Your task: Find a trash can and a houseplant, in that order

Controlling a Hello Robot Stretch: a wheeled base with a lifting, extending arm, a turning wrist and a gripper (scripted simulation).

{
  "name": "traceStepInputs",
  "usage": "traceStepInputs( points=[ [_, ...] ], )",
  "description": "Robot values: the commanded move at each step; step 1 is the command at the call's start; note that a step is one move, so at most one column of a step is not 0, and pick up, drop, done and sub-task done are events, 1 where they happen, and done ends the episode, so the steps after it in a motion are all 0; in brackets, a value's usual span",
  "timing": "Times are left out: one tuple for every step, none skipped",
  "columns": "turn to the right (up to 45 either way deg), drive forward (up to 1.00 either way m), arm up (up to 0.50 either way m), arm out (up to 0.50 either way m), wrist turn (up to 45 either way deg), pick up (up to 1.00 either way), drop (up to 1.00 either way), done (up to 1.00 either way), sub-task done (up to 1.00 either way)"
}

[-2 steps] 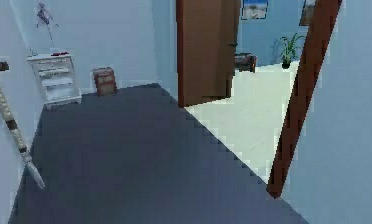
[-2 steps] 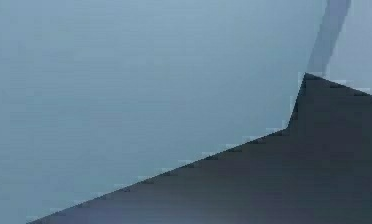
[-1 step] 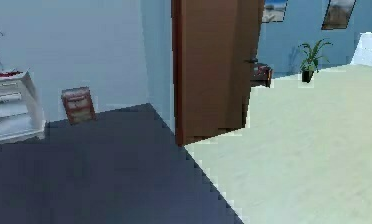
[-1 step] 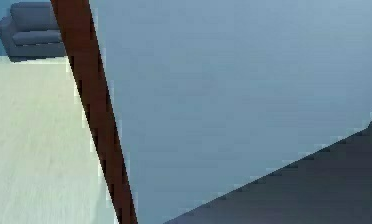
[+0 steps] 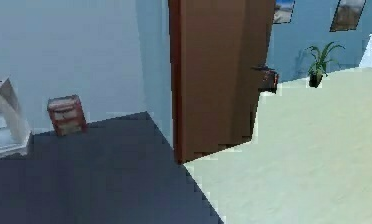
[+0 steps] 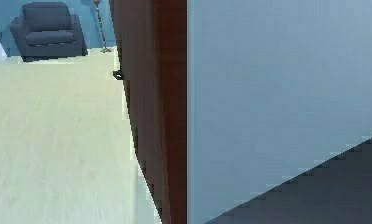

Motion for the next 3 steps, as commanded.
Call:
traceStepInputs(
  points=[
    [15.0,0.00,0.00,0.00,0.0,0.00,0.00,0.00,0.00],
    [0.0,0.45,0.00,0.00,0.0,0.00,0.00,0.00,0.00],
    [27.0,0.00,0.00,0.00,0.0,0.00,0.00,0.00,0.00]
  ],
)
